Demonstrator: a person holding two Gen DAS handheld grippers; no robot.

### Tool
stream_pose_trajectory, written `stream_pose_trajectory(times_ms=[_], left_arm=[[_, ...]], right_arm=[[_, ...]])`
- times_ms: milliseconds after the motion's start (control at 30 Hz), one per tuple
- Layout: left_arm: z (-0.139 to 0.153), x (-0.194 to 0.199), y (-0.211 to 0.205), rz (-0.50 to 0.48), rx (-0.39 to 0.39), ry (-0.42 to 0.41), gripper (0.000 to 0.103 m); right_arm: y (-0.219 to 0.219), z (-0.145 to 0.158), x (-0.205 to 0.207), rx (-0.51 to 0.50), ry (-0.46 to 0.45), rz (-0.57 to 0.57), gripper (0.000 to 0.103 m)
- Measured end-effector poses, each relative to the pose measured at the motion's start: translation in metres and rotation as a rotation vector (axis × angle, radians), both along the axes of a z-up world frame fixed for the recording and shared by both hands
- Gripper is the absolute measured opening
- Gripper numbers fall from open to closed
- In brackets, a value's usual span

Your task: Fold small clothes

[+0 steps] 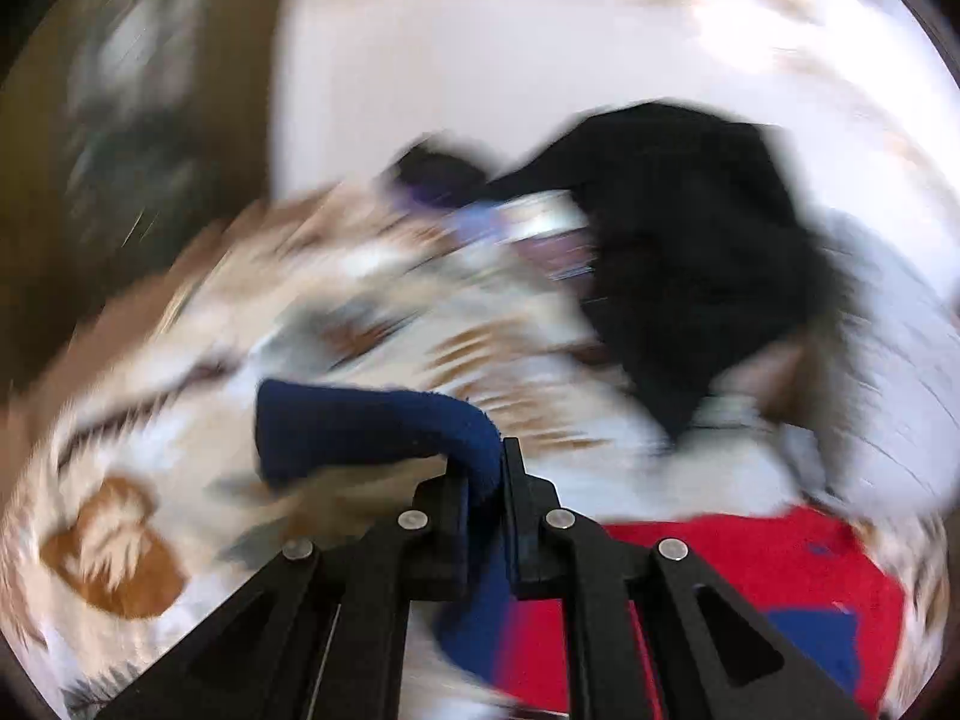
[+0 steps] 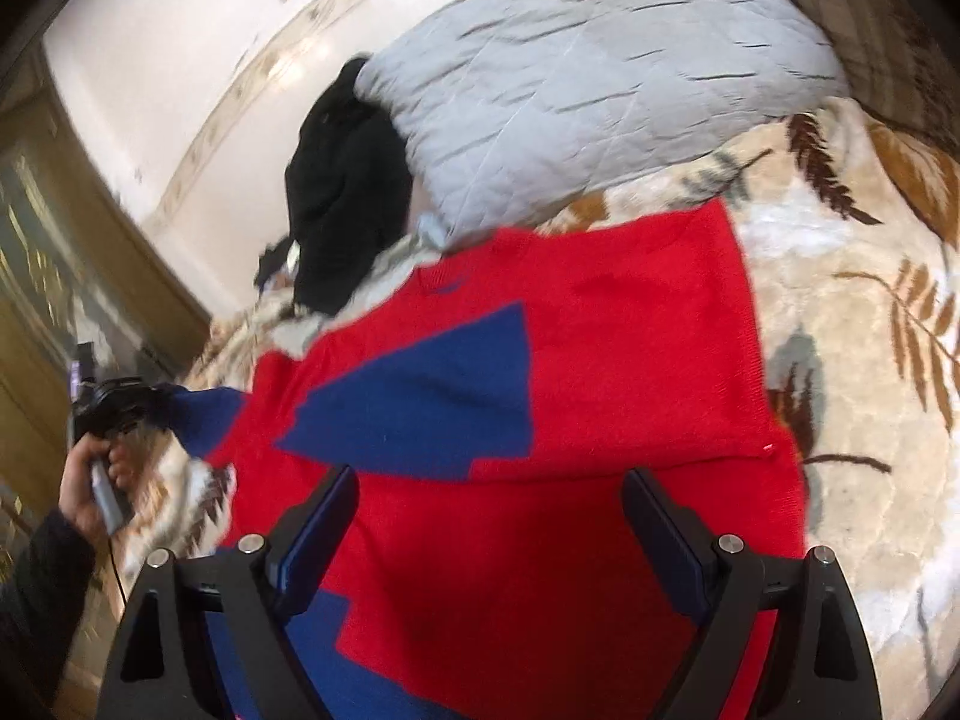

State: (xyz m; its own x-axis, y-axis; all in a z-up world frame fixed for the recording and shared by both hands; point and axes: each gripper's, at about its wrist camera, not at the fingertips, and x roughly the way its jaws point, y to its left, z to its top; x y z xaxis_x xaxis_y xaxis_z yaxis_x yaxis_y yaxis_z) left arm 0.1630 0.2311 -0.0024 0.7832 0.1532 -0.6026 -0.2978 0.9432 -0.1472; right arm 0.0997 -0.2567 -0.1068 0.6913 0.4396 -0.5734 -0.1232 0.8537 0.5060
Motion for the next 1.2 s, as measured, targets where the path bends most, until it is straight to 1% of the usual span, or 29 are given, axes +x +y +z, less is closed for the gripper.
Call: stream_pose_trajectory(times_ms=[33,67,100,167,200,233,267,300,333,367,400,433,467,533,567,633,700,767,833,867,900,933,967,1000,1033,1067,1100,1133,1200], left_arm=[[0.013,0.002,-0.027,-0.064,0.023,-0.031,0.009],[0.028,-0.001,-0.065,-0.146,0.033,-0.065,0.009],[0.037,0.000,-0.093,-0.218,0.025,-0.080,0.009],[0.045,-0.001,-0.154,-0.368,0.009,-0.091,0.010],[0.041,-0.001,-0.191,-0.452,0.005,-0.067,0.011],[0.030,0.002,-0.225,-0.547,0.014,-0.023,0.018],[0.014,0.003,-0.254,-0.624,0.043,0.032,0.043],[-0.002,0.002,-0.273,-0.648,0.080,0.085,0.058],[-0.024,0.002,-0.287,-0.641,0.124,0.150,0.075],[-0.041,0.001,-0.290,-0.626,0.145,0.195,0.075],[-0.059,-0.002,-0.286,-0.595,0.147,0.238,0.075],[-0.068,-0.007,-0.274,-0.557,0.129,0.255,0.075],[-0.073,-0.011,-0.256,-0.513,0.102,0.256,0.075],[-0.073,-0.025,-0.222,-0.427,0.046,0.230,0.075],[-0.072,-0.033,-0.196,-0.359,0.021,0.208,0.075],[-0.077,-0.032,-0.164,-0.286,0.014,0.202,0.075],[-0.086,-0.034,-0.130,-0.224,-0.007,0.224,0.075],[-0.097,-0.032,-0.109,-0.177,-0.043,0.237,0.075],[-0.110,-0.022,-0.103,-0.165,-0.089,0.251,0.075],[-0.115,-0.021,-0.101,-0.167,-0.108,0.258,0.075],[-0.117,-0.019,-0.102,-0.171,-0.122,0.265,0.075],[-0.120,-0.014,-0.100,-0.171,-0.130,0.268,0.075],[-0.123,-0.015,-0.099,-0.172,-0.135,0.270,0.075],[-0.123,-0.018,-0.099,-0.174,-0.141,0.268,0.075],[-0.123,-0.018,-0.097,-0.177,-0.152,0.262,0.075],[-0.123,-0.016,-0.098,-0.181,-0.159,0.259,0.075],[-0.123,-0.014,-0.098,-0.189,-0.159,0.258,0.075],[-0.124,-0.014,-0.099,-0.195,-0.151,0.265,0.075],[-0.128,-0.008,-0.099,-0.211,-0.132,0.281,0.075]], right_arm=[[-0.005,0.002,-0.001,0.012,-0.006,-0.012,0.091],[-0.010,0.005,-0.003,0.026,-0.013,-0.030,0.091],[-0.017,0.007,-0.004,0.041,-0.018,-0.047,0.091],[-0.026,0.010,-0.005,0.075,-0.020,-0.073,0.091],[-0.030,0.011,-0.005,0.092,-0.020,-0.083,0.091],[-0.035,0.010,-0.004,0.110,-0.015,-0.093,0.091],[-0.038,0.009,-0.003,0.119,-0.010,-0.104,0.091],[-0.040,0.008,-0.003,0.128,-0.004,-0.114,0.092],[-0.041,0.007,-0.002,0.137,0.002,-0.116,0.092],[-0.043,0.005,0.000,0.153,0.015,-0.109,0.092],[-0.045,0.003,-0.001,0.164,0.023,-0.105,0.092],[-0.046,0.003,-0.001,0.169,0.027,-0.103,0.092],[-0.047,0.002,-0.002,0.172,0.027,-0.096,0.092],[-0.044,0.002,-0.002,0.174,0.023,-0.083,0.092],[-0.042,0.002,-0.001,0.176,0.023,-0.075,0.092],[-0.038,-0.001,0.001,0.205,0.035,-0.052,0.092],[-0.039,-0.004,0.004,0.254,0.062,-0.054,0.092],[-0.041,-0.004,0.009,0.318,0.088,-0.057,0.092],[-0.042,-0.003,0.021,0.340,0.102,-0.076,0.092],[-0.043,-0.005,0.032,0.367,0.127,-0.085,0.091],[-0.044,-0.013,0.047,0.396,0.174,-0.103,0.091],[-0.044,-0.019,0.055,0.391,0.206,-0.127,0.091],[-0.044,-0.028,0.066,0.360,0.258,-0.160,0.091],[-0.044,-0.037,0.074,0.355,0.302,-0.184,0.088],[-0.043,-0.040,0.077,0.359,0.316,-0.191,0.083],[-0.040,-0.038,0.080,0.322,0.316,-0.199,0.067],[-0.036,-0.033,0.083,0.278,0.312,-0.184,0.043],[-0.032,-0.027,0.082,0.238,0.301,-0.182,0.006],[-0.024,-0.003,0.074,0.131,0.225,-0.185,0.006]])
